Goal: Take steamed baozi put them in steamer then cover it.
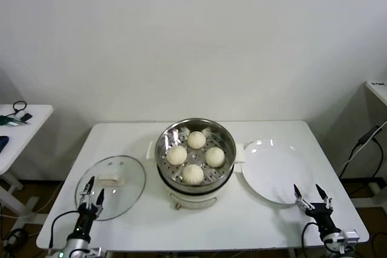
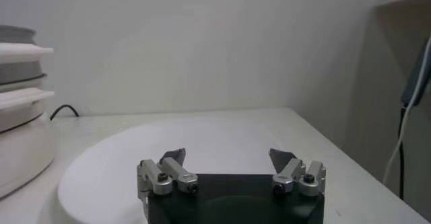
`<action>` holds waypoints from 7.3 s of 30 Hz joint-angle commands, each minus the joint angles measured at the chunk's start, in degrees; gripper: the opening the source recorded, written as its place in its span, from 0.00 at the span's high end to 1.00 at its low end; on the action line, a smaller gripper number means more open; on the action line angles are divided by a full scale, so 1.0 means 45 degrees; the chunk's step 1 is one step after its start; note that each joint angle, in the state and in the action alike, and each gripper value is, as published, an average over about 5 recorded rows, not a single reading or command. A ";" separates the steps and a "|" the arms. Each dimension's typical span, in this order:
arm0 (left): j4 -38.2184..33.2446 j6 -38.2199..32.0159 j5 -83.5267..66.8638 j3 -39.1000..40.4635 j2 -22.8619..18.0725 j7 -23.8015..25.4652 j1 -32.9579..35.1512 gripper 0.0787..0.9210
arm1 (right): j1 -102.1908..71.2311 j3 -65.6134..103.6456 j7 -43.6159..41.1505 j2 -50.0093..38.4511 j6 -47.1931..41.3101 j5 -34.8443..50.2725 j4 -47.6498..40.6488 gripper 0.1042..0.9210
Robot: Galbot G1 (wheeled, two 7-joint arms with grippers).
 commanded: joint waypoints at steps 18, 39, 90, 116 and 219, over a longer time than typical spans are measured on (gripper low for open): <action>0.2225 0.1092 0.1582 0.0412 0.0092 0.0215 -0.2708 0.14 | -0.0445 0.0310 0.0133 0.0615 0.0285 -0.0323 0.0145 0.12; 0.2757 0.1043 0.2248 0.0715 -0.0109 -0.0043 -0.2698 0.83 | -0.0236 0.0269 0.0282 0.0805 0.0172 -0.0506 0.0265 0.12; -0.8503 1.0421 0.1389 0.8187 0.1681 0.8343 -0.4450 0.93 | 0.0493 0.0029 0.0988 0.1262 -0.0282 -0.2267 0.0452 0.12; -0.4187 1.1600 0.5495 1.1442 -0.3300 0.9246 -0.6463 0.93 | 0.0570 0.0057 0.0837 0.1221 0.0184 -0.2095 0.0180 0.12; -0.5230 -0.0897 -1.8819 0.0113 -0.0351 0.4264 0.2265 0.12 | 0.0684 -0.0762 0.1629 0.1858 0.0444 -0.3171 0.1276 0.12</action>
